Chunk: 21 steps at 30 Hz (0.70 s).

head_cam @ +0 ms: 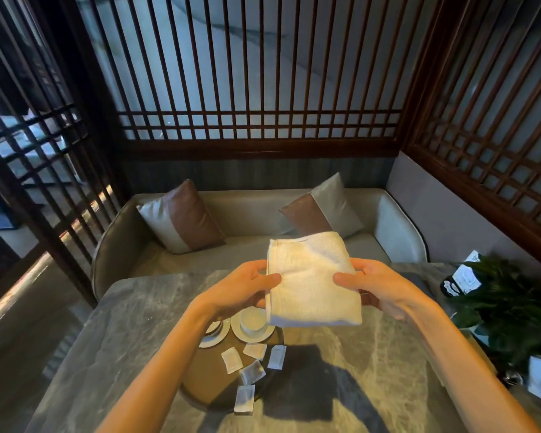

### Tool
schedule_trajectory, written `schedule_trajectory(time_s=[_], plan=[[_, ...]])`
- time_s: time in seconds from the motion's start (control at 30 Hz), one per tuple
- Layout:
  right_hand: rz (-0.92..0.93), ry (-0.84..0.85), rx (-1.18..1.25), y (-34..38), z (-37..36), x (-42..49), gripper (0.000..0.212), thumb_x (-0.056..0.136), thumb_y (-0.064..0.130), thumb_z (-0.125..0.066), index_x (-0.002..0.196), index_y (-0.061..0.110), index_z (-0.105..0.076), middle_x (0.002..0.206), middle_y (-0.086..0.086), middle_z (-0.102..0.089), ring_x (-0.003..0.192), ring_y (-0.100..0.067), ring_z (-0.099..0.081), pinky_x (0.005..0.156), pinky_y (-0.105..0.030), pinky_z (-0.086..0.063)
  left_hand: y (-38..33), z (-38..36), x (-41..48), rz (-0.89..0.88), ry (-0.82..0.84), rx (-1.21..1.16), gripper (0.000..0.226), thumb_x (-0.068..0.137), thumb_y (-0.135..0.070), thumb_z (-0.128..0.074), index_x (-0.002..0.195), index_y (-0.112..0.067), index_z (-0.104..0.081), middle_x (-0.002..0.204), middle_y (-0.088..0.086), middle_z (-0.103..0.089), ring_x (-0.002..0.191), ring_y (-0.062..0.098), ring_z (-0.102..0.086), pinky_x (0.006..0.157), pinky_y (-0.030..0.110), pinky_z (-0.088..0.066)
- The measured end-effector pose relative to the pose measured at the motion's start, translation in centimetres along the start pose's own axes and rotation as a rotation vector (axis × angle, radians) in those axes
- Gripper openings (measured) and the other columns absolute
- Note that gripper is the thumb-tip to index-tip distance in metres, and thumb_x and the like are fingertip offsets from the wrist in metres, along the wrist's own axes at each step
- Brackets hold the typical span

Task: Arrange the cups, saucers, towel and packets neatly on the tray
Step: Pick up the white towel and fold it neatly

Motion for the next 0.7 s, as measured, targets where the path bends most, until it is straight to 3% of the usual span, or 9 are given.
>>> schedule_trajectory(time_s=[0.1,0.2,0.27,0.37,0.5,0.7], plan=[[0.024,-0.044,-0.031,0.1,-0.2,-0.2,0.053,0.067,0.038,-0.083,0.116,0.022,-0.071,0.111,-0.001,-0.075,0.101,-0.018,-0.073,0.071,-0.026,-0.059,0.0,-0.1,-0.2,0.003,0.020,-0.006,0.037,0.098,-0.021,-0.052,0.134,-0.013,-0.051,0.128,0.003,-0.064,0.115,0.022,-0.066,0.090,0.037,-0.057],[0.027,-0.039,-0.003,0.1,-0.3,-0.4,0.047,0.070,0.042,-0.081,0.113,0.022,-0.073,0.111,-0.001,-0.075,0.101,-0.017,-0.073,0.071,-0.025,-0.058,-0.4,-0.3,-0.6,0.012,0.069,-0.019,0.035,0.100,-0.018,-0.047,0.135,-0.011,-0.049,0.109,-0.005,-0.069,0.091,0.010,-0.071,0.071,0.020,-0.056],[-0.003,0.002,0.048,-0.1,-0.2,-0.5,0.043,0.078,0.044,-0.077,0.115,0.021,-0.072,0.113,-0.004,-0.074,0.103,-0.020,-0.072,0.075,-0.027,-0.058,-0.7,-0.3,-0.7,0.016,0.090,-0.025,0.035,0.101,-0.016,-0.045,0.135,-0.011,-0.047,0.110,-0.004,-0.068,0.090,0.009,-0.070,0.069,0.018,-0.055],[-0.034,0.057,0.073,-0.5,-0.1,-0.5,0.044,0.081,0.041,-0.076,0.118,0.018,-0.071,0.115,-0.009,-0.073,0.101,-0.021,-0.071,0.076,-0.029,-0.058,-0.8,0.0,-0.6,0.024,0.095,-0.062,0.037,0.101,-0.015,-0.045,0.137,-0.011,-0.046,0.120,0.002,-0.065,0.098,0.012,-0.070,0.073,0.021,-0.057],[-0.052,0.110,0.180,-0.8,-0.3,-0.4,0.045,0.078,0.036,-0.079,0.117,0.015,-0.071,0.111,-0.010,-0.073,0.095,-0.021,-0.073,0.073,-0.029,-0.058,-1.1,0.3,-0.4,0.005,0.047,0.003,0.039,0.097,-0.022,-0.054,0.135,-0.019,-0.048,0.131,0.002,-0.063,0.118,0.021,-0.064,0.096,0.042,-0.055],[-0.035,0.134,0.191,-0.9,-0.3,-0.4,0.043,0.084,0.022,-0.074,0.126,0.020,-0.065,0.127,-0.010,-0.068,0.115,-0.028,-0.066,0.081,-0.032,-0.059,-0.9,0.3,-0.5,0.006,0.009,0.017,0.045,0.094,-0.022,-0.059,0.137,-0.023,-0.046,0.132,0.003,-0.062,0.119,0.023,-0.064,0.096,0.049,-0.054]])
Point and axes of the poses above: each hand's wrist, its own x-axis towards the middle knuckle, its own z-axis out of the back of the hand, y = z × x, the point moved 5 cm from there along x, towards the middle knuckle
